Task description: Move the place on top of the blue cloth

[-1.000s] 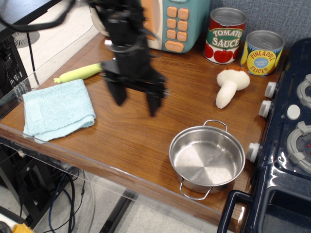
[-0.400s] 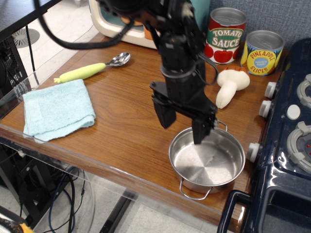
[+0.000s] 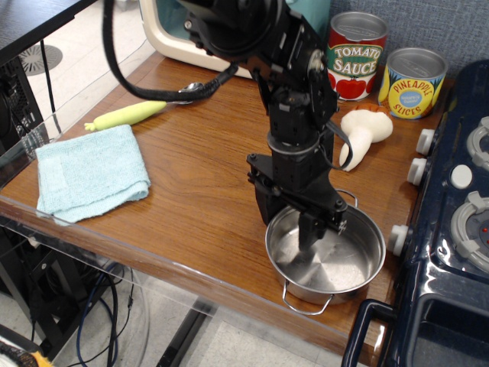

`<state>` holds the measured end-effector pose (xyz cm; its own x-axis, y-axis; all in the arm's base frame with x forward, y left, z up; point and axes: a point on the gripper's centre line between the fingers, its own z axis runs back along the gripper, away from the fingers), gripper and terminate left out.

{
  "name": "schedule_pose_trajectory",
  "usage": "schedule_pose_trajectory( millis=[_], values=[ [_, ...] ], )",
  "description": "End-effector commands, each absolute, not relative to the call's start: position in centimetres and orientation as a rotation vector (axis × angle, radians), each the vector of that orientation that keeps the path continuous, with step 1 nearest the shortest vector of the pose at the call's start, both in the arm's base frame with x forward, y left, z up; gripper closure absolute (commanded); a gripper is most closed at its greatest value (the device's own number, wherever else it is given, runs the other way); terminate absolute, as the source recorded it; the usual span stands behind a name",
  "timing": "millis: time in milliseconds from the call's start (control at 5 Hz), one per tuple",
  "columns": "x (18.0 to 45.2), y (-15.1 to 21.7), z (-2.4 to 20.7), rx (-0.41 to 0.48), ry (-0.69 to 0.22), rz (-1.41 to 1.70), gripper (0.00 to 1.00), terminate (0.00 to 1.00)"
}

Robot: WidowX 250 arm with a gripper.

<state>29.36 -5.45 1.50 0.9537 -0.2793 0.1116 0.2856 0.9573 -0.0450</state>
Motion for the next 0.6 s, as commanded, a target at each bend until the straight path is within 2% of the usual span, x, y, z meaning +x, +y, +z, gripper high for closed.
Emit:
schedule_pose_trajectory(
  millis=[0,400],
  values=[
    [28.8,-4.3,3.3,-0.074,-0.136,-0.295,1.00,0.00],
    [28.7,-1.4,5.6,-0.101,-0.152,-0.269,1.00,0.00]
  ],
)
